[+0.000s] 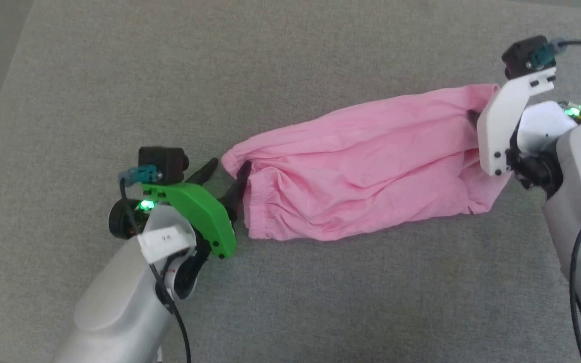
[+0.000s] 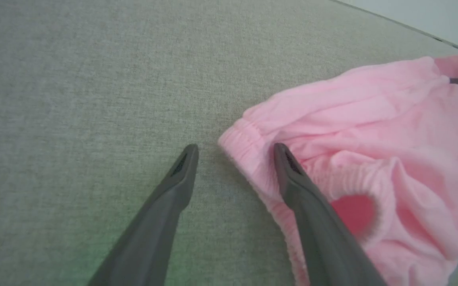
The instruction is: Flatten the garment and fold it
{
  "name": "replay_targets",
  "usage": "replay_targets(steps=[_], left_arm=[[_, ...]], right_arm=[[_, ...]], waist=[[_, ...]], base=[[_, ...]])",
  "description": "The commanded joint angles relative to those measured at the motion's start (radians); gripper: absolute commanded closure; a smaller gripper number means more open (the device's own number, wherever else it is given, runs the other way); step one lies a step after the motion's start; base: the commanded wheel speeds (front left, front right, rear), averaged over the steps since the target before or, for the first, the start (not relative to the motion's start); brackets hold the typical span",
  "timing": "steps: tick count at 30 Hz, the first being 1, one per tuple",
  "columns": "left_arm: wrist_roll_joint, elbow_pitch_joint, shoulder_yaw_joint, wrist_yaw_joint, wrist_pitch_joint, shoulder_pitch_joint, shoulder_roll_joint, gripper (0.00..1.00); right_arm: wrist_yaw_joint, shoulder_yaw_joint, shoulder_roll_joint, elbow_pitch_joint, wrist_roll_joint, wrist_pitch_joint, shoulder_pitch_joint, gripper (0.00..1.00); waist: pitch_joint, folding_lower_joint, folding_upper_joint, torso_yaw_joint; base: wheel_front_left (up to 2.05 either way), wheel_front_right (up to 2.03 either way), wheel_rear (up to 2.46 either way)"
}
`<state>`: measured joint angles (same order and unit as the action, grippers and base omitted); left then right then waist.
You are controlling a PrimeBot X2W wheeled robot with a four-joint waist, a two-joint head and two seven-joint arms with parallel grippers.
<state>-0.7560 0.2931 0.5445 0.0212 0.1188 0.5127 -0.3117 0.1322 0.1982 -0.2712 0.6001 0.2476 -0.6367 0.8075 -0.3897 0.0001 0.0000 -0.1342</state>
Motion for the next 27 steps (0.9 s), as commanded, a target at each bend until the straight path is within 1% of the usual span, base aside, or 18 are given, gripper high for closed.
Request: replay_targets(steps=[1, 7, 12, 15, 17, 19, 22, 27], left_arm=[[0.028, -0.007, -0.001, 0.01, -0.038, -0.024, 0.003, 0.0], [0.071, -0.044, -0.028, 0.048, -0.206, -0.108, -0.002, 0.0], [0.108, -0.067, -0.053, 0.085, -0.333, -0.183, -0.006, 0.0], [0.137, -0.08, -0.086, 0.098, -0.371, -0.212, 0.005, 0.0], [0.166, -0.091, -0.124, 0.098, -0.379, -0.225, 0.02, 0.0], [0.217, -0.13, -0.183, 0.089, -0.38, -0.236, 0.047, 0.0], [0.309, -0.183, -0.262, 0.053, -0.38, -0.266, 0.092, 0.0], [0.424, -0.217, -0.364, -0.039, -0.38, -0.305, 0.164, 0.0]], right_arm=[[-0.002, -0.007, 0.006, -0.01, 0.011, 0.039, -0.037, 0.0], [-0.002, -0.051, 0.01, -0.081, 0.03, 0.22, -0.155, 0.0], [-0.002, -0.103, 0.033, -0.157, 0.041, 0.371, -0.274, 0.0], [-0.002, -0.14, 0.056, -0.2, 0.042, 0.461, -0.335, 0.0], [-0.002, -0.165, 0.074, -0.222, 0.04, 0.519, -0.366, 0.0], [-0.002, -0.191, 0.093, -0.233, 0.035, 0.565, -0.386, 0.0], [-0.002, -0.231, 0.127, -0.23, 0.026, 0.611, -0.395, 0.0], [-0.002, -0.306, 0.178, -0.165, 0.018, 0.619, -0.359, 0.0]], waist=[[0.036, -0.0001, 0.0, 0.003], [0.127, -0.0001, 0.0, 0.014], [0.194, -0.0001, 0.0, 0.018], [0.216, -0.0001, 0.0, 0.019], [0.225, -0.0001, 0.0, 0.021], [0.229, -0.0001, 0.0, 0.023], [0.232, -0.0001, 0.0, 0.029], [0.225, -0.0001, 0.0, 0.04]], base=[[0.0, 0.0, 0.0], [0.0, 0.0, 0.0], [0.0, 0.0, 0.0], [0.0, 0.0, 0.0], [0.0, 0.0, 0.0], [0.0, 0.0, 0.0], [0.0, 0.0, 0.0], [0.0, 0.0, 0.0]])
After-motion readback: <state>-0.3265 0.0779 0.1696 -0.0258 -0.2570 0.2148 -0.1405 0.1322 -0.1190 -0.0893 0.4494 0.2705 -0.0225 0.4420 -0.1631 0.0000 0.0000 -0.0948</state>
